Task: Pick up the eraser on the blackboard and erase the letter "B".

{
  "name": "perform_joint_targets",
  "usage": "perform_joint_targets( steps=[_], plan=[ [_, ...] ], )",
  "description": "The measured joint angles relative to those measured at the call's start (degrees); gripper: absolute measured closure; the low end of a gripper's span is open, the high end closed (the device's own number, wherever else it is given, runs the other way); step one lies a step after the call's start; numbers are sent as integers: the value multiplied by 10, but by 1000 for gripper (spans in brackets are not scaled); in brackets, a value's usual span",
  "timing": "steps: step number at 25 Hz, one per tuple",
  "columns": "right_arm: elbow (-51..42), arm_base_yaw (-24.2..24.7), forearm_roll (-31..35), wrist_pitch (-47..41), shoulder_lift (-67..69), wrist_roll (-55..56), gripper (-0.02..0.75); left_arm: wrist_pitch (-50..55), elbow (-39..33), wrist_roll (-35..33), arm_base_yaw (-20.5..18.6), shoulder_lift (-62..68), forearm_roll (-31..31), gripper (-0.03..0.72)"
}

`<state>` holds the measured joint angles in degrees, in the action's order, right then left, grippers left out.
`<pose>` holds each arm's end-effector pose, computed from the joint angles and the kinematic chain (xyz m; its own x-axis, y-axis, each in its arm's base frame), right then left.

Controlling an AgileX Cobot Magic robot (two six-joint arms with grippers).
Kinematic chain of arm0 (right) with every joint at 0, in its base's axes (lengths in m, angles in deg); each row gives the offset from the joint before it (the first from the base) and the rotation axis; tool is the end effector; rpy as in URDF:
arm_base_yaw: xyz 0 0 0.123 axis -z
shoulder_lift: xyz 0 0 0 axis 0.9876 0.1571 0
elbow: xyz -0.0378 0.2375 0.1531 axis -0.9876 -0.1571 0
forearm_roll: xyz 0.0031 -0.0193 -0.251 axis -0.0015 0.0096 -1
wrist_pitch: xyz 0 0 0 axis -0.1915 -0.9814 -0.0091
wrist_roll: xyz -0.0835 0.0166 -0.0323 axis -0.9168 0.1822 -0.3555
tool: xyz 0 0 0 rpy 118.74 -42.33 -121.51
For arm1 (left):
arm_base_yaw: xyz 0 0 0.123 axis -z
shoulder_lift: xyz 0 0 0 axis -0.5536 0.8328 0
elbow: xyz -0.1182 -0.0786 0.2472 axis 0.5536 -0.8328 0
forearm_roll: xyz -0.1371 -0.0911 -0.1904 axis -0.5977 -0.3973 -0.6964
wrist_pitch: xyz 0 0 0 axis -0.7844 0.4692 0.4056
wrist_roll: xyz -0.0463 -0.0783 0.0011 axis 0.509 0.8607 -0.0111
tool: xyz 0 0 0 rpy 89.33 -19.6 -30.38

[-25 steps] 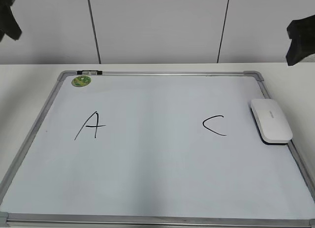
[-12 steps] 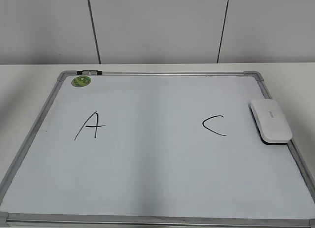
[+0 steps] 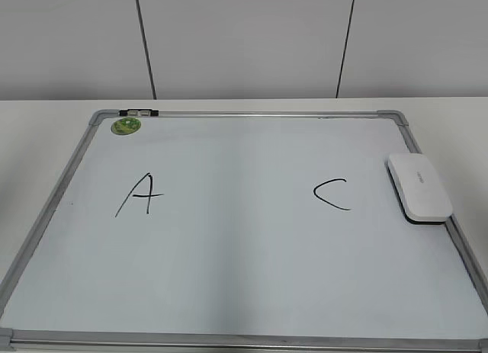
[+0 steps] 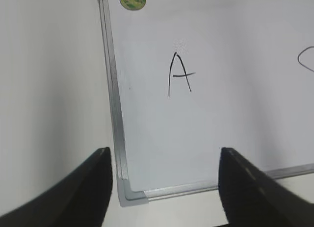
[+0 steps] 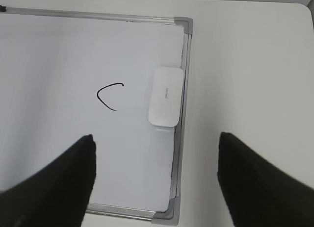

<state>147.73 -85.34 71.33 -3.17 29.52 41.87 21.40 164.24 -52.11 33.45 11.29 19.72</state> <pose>0.1424 0.0131 0.4467 -0.6970 -0.0717 -0.7135 -0.1057 0.9944 0.0034 0.1942 -0.0213 0.4164 -0.8072 0.0136 -0.5901 0.1519 0.9709 -0.1854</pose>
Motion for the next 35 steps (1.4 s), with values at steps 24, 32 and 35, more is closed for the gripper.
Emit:
perform_joint_targets(
  steps=[24,32,35],
  plan=[
    [-397,0,-30,36,-425,-1,146,-56,-414,0,0,-404,10,271],
    [-460,0,-39,31,-464,-1,146,-100,-457,0,0,-411,41,272],
    [-464,0,-45,42,-464,-1,146,-101,-457,0,0,-411,62,272]
  ],
)
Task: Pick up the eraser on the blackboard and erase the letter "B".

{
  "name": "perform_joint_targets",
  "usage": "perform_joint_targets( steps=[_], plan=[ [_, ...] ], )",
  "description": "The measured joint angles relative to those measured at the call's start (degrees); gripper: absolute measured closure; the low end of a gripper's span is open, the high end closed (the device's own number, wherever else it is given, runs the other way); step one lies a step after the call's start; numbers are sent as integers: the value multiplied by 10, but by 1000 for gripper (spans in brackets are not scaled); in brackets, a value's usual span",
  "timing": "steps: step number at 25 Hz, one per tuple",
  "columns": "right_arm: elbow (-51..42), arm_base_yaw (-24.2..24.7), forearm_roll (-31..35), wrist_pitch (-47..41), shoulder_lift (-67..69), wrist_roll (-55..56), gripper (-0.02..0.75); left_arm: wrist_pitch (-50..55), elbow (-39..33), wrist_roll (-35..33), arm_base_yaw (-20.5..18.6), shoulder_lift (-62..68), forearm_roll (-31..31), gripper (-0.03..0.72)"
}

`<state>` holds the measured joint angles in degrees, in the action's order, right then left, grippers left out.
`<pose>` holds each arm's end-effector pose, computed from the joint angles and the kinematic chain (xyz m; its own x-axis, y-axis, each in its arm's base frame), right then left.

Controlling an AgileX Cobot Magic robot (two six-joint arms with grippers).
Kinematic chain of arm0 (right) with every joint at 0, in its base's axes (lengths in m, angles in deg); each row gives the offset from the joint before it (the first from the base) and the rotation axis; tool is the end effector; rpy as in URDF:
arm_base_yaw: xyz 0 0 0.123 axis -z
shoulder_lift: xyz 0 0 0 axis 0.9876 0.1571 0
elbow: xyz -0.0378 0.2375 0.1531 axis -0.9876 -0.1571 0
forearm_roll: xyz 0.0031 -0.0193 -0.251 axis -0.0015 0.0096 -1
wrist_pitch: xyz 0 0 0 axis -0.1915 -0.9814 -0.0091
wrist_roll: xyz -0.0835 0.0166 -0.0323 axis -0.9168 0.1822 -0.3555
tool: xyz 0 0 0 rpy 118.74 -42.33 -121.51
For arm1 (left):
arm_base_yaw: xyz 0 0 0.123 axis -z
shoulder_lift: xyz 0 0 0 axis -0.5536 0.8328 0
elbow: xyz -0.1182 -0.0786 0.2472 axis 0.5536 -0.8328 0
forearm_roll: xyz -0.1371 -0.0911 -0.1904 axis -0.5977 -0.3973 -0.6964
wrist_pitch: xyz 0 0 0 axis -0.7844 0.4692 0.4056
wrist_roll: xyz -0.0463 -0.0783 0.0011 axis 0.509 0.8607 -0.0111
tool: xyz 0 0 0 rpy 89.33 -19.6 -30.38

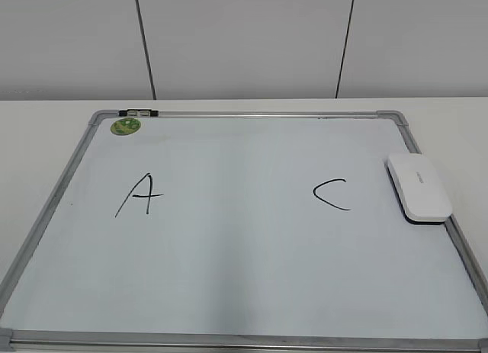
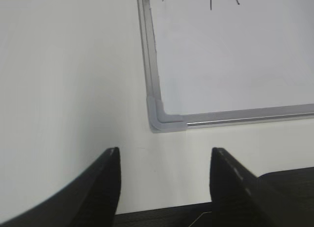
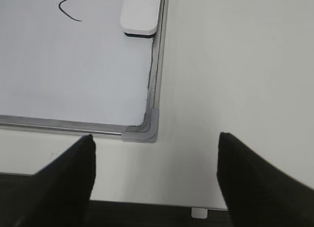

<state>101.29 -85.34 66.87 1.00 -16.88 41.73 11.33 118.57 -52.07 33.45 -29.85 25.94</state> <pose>0.0070 -0.0040 0.2765 -0.6429 -0.0975 -0.7597 -0.0699 0.9952 -0.0686 0.0531 -0.0116 0.2748 -0.7502 0.0247 -0.6607 0.1030 0.9915 -0.0798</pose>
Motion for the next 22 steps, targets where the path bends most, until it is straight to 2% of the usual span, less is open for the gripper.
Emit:
perform_joint_targets(
  steps=[4,22],
  plan=[
    [-14,0,-2,22,0,0,146,0,-2,0,0,0,22,272],
    [-15,0,-2,26,0,0,146,4,-7,0,0,0,22,272]
  ],
)
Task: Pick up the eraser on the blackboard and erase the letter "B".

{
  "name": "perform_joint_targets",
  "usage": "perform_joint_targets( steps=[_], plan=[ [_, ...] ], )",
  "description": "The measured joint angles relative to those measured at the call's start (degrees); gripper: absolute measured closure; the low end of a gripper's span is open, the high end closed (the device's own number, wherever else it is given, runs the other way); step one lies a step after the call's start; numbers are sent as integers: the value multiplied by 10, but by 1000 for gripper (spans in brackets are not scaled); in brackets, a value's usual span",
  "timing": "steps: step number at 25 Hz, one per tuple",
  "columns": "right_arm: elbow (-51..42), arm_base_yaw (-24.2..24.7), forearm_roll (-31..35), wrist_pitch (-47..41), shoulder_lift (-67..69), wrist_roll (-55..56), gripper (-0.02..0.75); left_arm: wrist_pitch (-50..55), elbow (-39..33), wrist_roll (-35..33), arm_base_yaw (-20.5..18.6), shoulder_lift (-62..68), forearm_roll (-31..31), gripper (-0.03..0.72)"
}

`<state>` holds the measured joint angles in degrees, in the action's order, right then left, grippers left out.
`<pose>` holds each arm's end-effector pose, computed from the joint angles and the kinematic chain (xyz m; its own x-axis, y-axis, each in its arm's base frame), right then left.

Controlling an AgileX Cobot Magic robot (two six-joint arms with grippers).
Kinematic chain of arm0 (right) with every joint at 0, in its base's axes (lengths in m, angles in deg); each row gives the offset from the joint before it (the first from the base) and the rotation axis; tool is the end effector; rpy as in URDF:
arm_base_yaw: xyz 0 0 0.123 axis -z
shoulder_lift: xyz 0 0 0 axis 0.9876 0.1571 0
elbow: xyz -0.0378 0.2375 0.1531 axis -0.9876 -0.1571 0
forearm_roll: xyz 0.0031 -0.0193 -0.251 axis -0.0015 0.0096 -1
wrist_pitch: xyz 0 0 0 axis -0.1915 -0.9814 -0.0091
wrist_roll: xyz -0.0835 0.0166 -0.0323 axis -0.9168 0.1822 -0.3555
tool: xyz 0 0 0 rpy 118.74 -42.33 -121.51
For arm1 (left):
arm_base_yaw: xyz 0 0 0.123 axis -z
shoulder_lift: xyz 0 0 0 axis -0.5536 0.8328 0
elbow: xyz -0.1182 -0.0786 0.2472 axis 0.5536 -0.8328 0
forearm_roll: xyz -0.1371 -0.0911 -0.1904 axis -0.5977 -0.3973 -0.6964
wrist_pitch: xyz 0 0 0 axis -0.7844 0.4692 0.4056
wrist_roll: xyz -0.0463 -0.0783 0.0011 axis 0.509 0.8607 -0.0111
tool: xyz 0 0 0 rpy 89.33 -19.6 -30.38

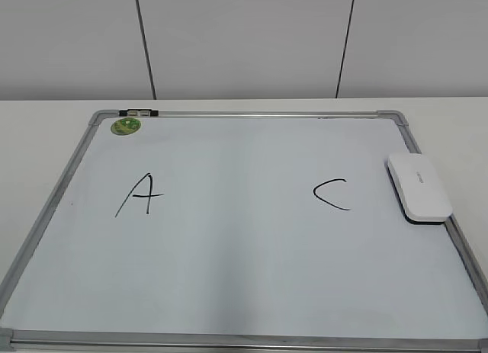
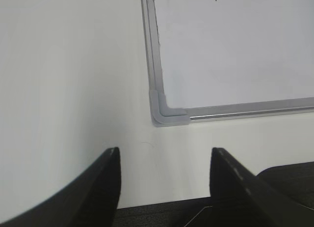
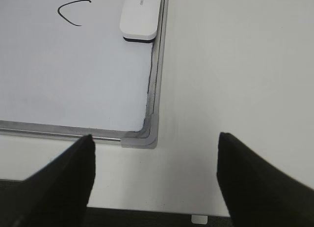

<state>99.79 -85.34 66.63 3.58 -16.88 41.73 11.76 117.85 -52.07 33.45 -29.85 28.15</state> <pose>0.0116 -0.0039 0.2722 -0.6282 -0.1003 -0.7715 -0.0688 0.9949 -0.0734 0.0528 -0.0086 0.2702 -0.7636 0.0440 -0.6442 0.0946 0.9945 -0.0442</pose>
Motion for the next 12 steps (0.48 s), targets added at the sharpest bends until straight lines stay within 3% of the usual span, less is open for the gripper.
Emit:
perform_joint_targets(
  steps=[12],
  plan=[
    [0,0,0,0,0,0,146,0,0,1,0,-11,0,288]
  ],
)
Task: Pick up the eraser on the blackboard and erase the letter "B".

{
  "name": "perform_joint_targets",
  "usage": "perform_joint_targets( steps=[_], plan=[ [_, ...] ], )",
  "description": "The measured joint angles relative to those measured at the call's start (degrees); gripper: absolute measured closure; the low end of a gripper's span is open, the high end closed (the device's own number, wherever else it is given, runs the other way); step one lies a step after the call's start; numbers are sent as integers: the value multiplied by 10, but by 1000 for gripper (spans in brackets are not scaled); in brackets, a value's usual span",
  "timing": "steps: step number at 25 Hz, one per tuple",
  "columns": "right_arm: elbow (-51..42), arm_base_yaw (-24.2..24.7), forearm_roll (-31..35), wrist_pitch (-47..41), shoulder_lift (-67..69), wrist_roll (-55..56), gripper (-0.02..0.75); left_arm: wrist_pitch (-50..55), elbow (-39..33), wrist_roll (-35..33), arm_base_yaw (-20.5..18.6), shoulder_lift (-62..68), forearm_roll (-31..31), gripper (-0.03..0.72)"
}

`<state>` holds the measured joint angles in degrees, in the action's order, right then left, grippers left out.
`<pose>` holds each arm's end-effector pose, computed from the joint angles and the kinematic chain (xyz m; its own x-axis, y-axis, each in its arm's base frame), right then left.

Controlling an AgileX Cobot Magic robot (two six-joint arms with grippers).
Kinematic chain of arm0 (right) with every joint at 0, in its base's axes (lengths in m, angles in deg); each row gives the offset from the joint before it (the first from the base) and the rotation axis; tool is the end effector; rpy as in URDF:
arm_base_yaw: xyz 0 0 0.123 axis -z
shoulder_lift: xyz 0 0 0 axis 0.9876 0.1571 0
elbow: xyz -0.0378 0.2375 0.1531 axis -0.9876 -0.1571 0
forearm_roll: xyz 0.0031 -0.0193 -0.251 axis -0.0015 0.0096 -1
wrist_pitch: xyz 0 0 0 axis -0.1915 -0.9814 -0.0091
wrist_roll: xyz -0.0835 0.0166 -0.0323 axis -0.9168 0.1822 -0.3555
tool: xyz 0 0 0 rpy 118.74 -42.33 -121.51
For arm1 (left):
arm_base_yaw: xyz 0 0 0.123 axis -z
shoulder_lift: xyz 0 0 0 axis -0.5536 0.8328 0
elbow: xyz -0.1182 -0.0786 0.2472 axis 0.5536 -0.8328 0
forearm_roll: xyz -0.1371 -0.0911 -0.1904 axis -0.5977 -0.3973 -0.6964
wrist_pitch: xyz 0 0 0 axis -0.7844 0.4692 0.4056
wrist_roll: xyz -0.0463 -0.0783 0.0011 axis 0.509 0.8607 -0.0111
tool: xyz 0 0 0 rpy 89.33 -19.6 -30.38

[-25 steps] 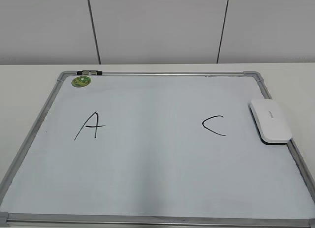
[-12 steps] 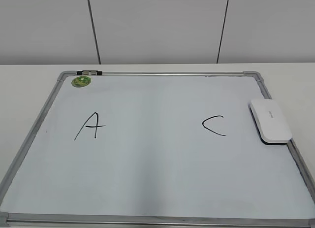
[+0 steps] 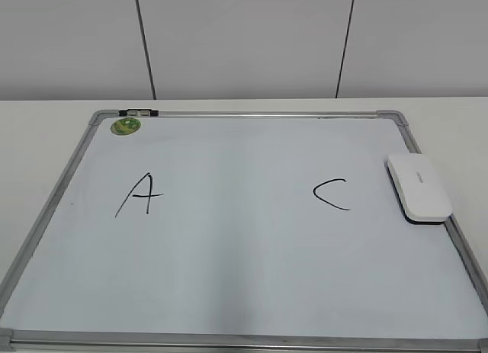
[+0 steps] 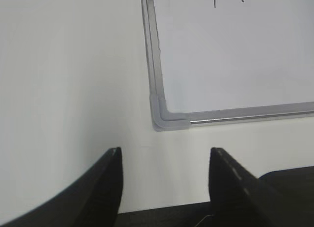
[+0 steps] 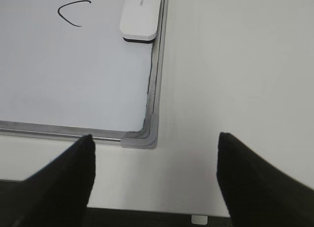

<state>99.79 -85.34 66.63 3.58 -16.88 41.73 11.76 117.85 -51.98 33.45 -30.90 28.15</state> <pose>0.0116 -0.0039 0.2722 -0.6282 -0.1003 -0.7715 -0.0688 0.9949 -0.0734 0.0501 -0.0086 0.2711 -0.7518 0.0425 -0.6580 0.0942 0.9946 -0.0434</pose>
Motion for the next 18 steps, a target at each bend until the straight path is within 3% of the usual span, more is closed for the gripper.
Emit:
perform_joint_targets(
  steps=[18],
  plan=[
    [0,26,0,1,-67,0,147,11,0,0,0,-207,0,327]
  ],
)
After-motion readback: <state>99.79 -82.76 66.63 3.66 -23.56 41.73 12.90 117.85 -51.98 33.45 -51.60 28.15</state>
